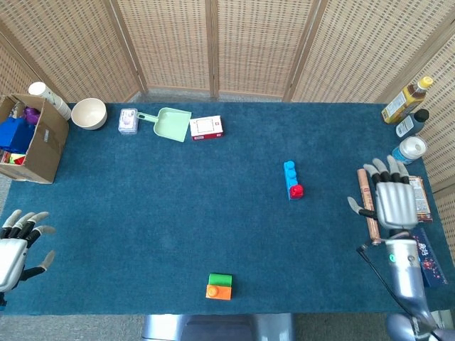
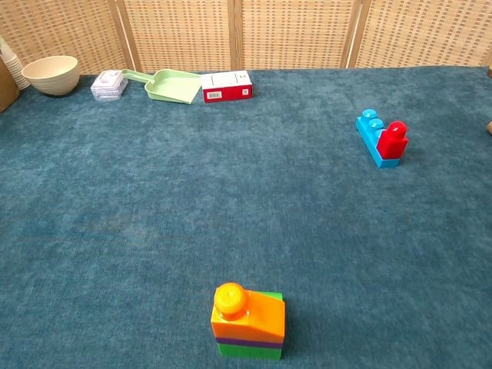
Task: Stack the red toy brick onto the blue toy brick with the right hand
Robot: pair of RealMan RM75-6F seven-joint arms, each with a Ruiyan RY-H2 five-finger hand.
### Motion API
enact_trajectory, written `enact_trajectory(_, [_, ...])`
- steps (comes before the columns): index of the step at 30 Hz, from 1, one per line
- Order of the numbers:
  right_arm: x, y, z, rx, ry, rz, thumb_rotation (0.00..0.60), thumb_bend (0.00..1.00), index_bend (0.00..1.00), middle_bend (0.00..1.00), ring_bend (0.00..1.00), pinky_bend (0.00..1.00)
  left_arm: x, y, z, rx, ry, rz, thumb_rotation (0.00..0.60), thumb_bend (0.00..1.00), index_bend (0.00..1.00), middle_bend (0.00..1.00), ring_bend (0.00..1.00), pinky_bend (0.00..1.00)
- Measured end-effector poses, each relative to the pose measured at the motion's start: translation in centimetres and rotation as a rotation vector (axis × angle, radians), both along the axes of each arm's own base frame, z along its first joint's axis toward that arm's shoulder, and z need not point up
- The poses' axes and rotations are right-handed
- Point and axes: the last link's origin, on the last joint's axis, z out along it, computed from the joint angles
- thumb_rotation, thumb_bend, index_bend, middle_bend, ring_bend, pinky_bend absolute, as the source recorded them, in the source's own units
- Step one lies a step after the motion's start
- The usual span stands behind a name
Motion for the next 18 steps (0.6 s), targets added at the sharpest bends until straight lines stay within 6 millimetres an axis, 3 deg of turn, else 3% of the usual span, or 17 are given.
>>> enact_trajectory(11, [-2.1,6.2,2.0,0.008,0.026,-0.119,0.378,0.26,0.26,0.21,0.07,0.2,-0.2,-1.1,-0.6,-0.01,-0.01,0.035,0.571,0.41,0.34,0.21,0.16,0.0])
enact_trajectory(18, [-2.9,8.9,2.2,0.037,0.019,-0.178,0.409,0.26,0.29,0.22,0.07,0.2,0.1,-1.3,-0.7,-0.006,-0.002,0.031,0.569,0.41,0.35,0.22,0.17,0.0])
